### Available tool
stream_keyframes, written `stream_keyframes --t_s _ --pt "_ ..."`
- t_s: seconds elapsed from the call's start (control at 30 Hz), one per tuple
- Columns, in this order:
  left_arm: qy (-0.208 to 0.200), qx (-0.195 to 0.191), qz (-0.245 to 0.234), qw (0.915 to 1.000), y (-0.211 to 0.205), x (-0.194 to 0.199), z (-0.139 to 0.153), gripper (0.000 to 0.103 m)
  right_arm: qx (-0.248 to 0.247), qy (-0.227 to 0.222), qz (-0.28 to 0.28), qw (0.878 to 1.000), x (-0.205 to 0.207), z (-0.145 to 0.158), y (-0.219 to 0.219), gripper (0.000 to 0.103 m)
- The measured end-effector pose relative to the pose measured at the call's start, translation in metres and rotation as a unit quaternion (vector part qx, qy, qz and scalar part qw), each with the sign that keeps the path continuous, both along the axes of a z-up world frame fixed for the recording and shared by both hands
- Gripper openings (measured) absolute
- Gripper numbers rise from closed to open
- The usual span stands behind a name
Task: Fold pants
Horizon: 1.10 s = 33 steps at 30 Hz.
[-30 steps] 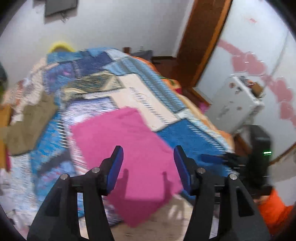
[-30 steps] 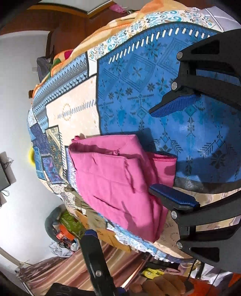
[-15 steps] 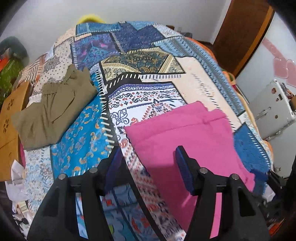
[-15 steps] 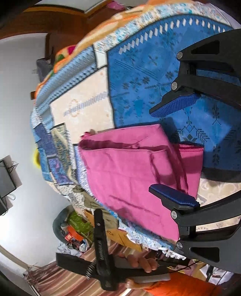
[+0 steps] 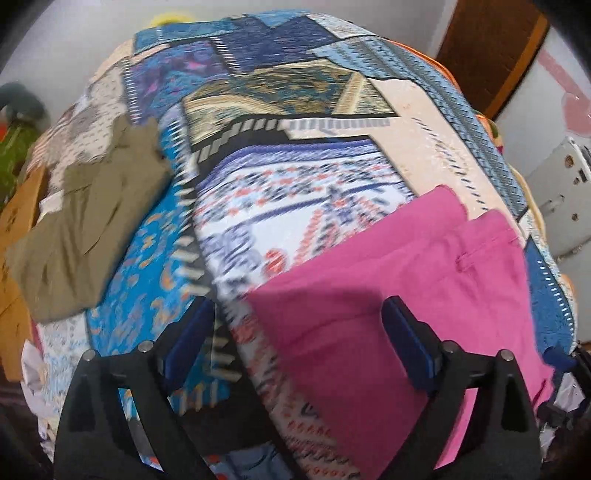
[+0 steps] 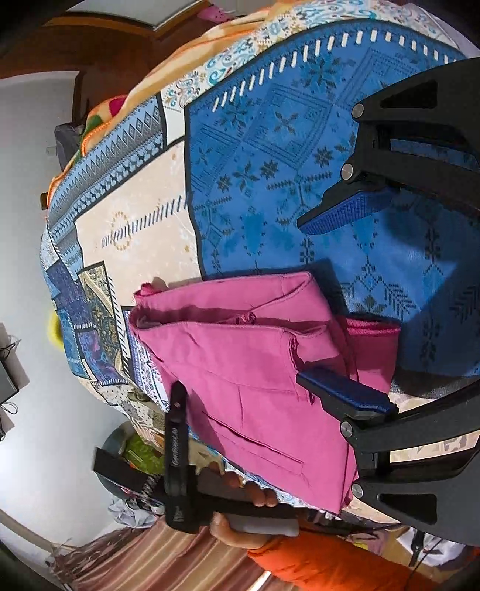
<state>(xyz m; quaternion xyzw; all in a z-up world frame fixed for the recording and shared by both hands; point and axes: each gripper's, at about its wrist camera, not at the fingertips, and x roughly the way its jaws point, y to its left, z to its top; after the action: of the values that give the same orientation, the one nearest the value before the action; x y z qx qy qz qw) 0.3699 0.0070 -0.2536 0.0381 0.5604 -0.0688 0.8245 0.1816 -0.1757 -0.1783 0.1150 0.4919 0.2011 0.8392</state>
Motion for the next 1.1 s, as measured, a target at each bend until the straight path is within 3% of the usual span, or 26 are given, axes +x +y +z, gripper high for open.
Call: stream_keyframes --t_s 0.27,0.6,1.1 --pt "-0.023 0.040 0.032 0.9984 0.039 -0.058 0.010 0.095 0.003 -0.007 -0.002 1.000 -0.002 0.011 -0.003 0.071" --pt "-0.037 0.040 0.055 0.9970 0.065 -0.149 0.027 0.095 -0.030 -0.014 0.020 0.999 -0.009 0.007 0.005 0.071" --pt "-0.037 0.011 0.060 0.9975 0.072 -0.152 0.024 0.095 -0.095 -0.056 0.064 0.992 0.028 0.006 0.035 0.071"
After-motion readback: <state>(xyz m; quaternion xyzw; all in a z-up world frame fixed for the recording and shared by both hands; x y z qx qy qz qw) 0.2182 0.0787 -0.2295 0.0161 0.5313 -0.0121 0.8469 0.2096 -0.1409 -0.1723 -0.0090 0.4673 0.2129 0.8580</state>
